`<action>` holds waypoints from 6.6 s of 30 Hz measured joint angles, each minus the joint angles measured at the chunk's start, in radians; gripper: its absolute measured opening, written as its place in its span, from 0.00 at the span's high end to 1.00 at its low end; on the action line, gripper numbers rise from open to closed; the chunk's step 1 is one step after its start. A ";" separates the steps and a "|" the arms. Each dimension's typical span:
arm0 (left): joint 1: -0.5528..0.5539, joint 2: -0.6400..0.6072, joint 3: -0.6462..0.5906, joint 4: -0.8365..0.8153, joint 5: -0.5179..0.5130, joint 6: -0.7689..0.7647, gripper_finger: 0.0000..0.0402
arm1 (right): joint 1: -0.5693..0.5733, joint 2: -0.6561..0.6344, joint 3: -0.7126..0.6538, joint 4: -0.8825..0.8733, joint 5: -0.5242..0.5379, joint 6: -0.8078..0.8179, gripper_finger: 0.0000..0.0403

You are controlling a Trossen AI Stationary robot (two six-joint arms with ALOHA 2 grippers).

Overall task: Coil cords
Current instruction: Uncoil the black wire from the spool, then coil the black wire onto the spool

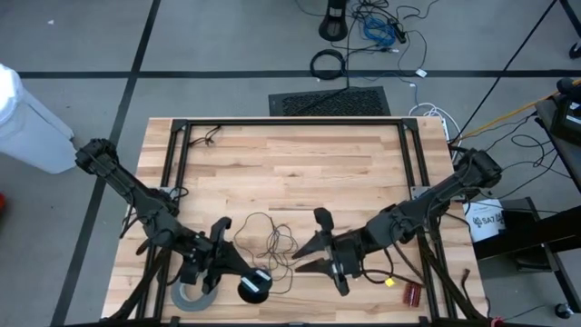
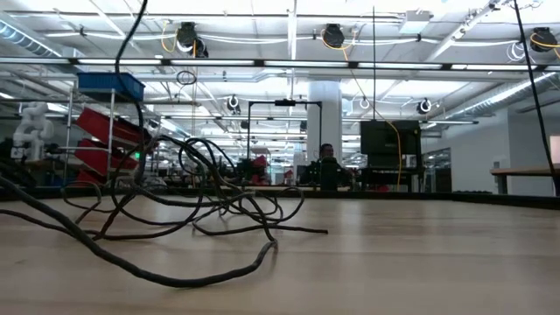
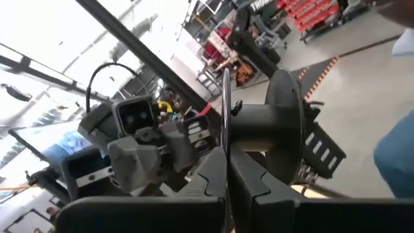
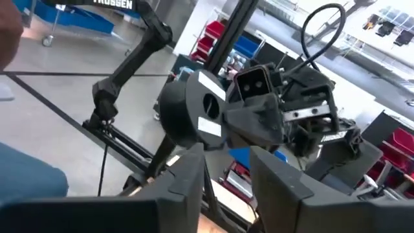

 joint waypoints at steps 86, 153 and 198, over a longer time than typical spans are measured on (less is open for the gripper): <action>-0.119 -0.042 0.000 -0.107 -0.654 0.044 1.00 | 0.042 -0.095 0.000 -0.341 0.140 0.367 0.95; -0.181 0.138 0.000 -0.400 -0.687 -0.562 1.00 | 0.149 0.114 0.000 -0.219 0.392 0.600 0.85; -0.153 0.137 0.000 -0.247 -0.499 -0.372 1.00 | 0.118 0.145 0.000 -0.071 0.400 0.286 0.81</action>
